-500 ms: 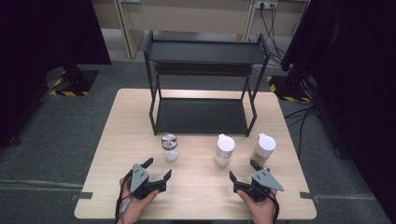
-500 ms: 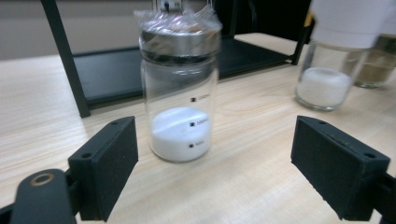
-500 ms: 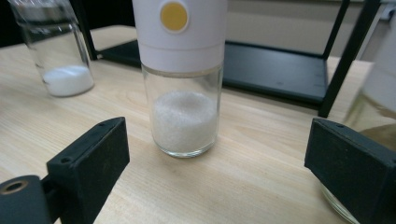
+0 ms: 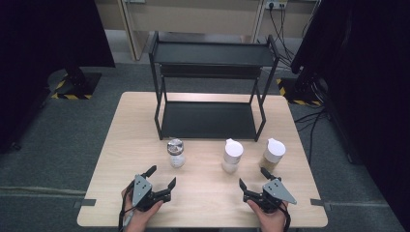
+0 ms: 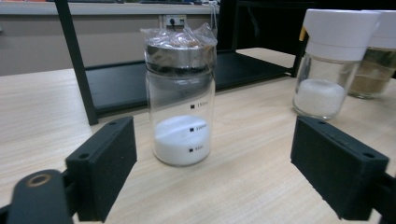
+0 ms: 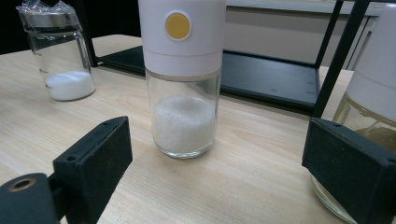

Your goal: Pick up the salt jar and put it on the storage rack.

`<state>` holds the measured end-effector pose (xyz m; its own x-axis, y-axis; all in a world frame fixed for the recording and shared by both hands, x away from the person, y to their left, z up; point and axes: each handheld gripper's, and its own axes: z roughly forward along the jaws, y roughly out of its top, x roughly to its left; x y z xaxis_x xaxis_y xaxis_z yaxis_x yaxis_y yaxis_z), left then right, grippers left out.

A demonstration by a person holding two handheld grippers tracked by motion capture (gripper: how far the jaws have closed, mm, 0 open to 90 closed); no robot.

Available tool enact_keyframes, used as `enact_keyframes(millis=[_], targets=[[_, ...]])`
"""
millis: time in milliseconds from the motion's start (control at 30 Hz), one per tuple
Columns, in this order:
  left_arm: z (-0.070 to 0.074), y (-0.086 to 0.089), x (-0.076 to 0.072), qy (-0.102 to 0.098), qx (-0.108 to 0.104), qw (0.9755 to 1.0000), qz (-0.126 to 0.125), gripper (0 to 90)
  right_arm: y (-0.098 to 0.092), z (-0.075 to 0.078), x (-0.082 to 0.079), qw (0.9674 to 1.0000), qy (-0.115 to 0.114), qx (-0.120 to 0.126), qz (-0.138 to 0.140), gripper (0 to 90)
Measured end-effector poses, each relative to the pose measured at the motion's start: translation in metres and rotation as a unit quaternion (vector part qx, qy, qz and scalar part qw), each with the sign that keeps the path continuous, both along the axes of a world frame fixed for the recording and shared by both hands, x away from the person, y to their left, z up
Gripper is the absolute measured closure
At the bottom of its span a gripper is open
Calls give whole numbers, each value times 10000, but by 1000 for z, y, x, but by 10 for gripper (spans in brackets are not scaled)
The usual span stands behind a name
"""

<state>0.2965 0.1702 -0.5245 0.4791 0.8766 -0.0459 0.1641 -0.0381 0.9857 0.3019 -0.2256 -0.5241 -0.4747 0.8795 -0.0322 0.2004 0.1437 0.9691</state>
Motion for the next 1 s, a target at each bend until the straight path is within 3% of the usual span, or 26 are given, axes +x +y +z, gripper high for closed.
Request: enact_keyframes(millis=[133,500,767,1000], targets=[[9,-4,11,-94,-29,9999,38,115,1,0,0,10000,11,-26,-3,85],[21,-14,50,-304,247,9990,198,116,0,0,-1,10000,11,17,7,85],[15,-22,67,-248,316,9990,203,150,0,0,-1,10000,-1,-21,12,85],[10,-25,72,-305,231,9988,292,206,0,0,-1,10000,4,-28,24,85]])
